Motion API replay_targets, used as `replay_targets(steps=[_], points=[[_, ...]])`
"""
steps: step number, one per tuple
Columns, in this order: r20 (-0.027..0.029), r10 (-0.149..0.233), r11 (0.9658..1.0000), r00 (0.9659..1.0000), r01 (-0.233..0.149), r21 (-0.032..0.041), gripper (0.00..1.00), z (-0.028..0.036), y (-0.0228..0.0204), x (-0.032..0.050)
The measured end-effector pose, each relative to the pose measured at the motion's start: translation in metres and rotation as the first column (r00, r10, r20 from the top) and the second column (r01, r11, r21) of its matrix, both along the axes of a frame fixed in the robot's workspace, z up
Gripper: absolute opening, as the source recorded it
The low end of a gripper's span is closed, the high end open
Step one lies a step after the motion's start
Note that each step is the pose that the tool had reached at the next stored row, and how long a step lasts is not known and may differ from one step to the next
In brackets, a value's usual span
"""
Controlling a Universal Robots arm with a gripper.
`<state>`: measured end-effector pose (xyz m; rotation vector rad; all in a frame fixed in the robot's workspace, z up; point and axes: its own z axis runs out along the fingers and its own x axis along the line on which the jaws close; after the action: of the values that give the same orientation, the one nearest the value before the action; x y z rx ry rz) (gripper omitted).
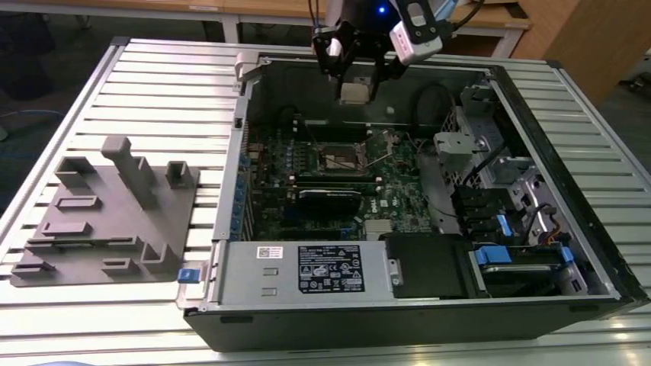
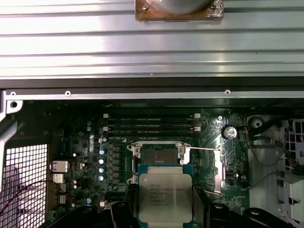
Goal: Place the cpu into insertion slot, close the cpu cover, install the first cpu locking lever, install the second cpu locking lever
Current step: 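Place the cpu into insertion slot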
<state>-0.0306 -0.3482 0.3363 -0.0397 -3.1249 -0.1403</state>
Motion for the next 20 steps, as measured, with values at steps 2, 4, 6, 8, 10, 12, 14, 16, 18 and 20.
replay_targets(steps=[2,4,6,8,10,12,14,16,18,20], points=[[-0.0001,0.0,1.0,1.0,0.0,-0.0002,0.54,-0.0002,0.0,0.0],[0.0,0.0,1.0,1.0,0.0,0.0,0.54,-0.0003,0.0,0.0],[0.0,0.0,1.0,1.0,0.0,0.0,0.54,-0.0004,0.0,0.0],[0.0002,0.0,1.0,1.0,0.0,0.0004,0.54,-0.0013,0.0,0.0],[0.0,0.0,1.0,1.0,0.0,0.0001,0.54,-0.002,0.0,0.0],[0.0,0.0,1.0,1.0,0.0,0.0,0.54,-0.0026,0.0,0.0],[0.0,0.0,1.0,1.0,0.0,0.0,0.54,-0.0032,0.0,0.0],[0.0001,0.0,1.0,1.0,0.0,0.0001,0.54,-0.0041,0.0,0.0],[0.0,0.0,1.0,1.0,0.0,0.0001,0.54,-0.0052,0.0,0.0],[0.0001,0.0,1.0,1.0,0.0,0.0001,0.54,-0.0065,0.0,0.0]])
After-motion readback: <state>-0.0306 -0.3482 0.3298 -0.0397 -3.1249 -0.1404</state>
